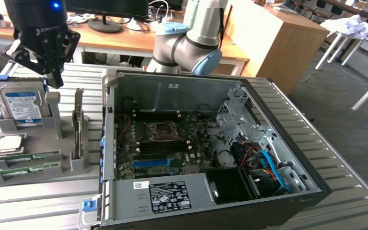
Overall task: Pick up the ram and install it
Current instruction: 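Pick up the ram and move it above insertion slot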
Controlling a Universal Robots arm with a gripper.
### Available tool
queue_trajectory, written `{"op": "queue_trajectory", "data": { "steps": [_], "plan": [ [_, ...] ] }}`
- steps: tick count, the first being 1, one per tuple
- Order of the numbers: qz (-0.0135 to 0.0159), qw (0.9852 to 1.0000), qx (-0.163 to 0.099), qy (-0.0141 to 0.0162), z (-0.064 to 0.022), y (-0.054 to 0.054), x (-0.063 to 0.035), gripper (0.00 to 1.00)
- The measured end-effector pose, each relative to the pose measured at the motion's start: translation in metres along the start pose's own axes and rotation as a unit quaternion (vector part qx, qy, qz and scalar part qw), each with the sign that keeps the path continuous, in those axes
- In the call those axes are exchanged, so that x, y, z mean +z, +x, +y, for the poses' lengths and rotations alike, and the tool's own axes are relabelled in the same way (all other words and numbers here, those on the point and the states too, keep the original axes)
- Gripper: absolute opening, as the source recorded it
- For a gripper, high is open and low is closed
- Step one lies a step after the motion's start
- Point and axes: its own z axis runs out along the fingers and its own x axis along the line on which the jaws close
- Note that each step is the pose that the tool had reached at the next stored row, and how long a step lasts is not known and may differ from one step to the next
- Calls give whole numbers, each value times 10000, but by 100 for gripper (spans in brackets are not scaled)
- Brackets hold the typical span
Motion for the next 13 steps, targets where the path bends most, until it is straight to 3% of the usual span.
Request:
{"op": "queue_trajectory", "data": {
  "steps": [13],
  "plan": [
    [0,9998,-174,-5,0,0,0,10]
  ]
}}
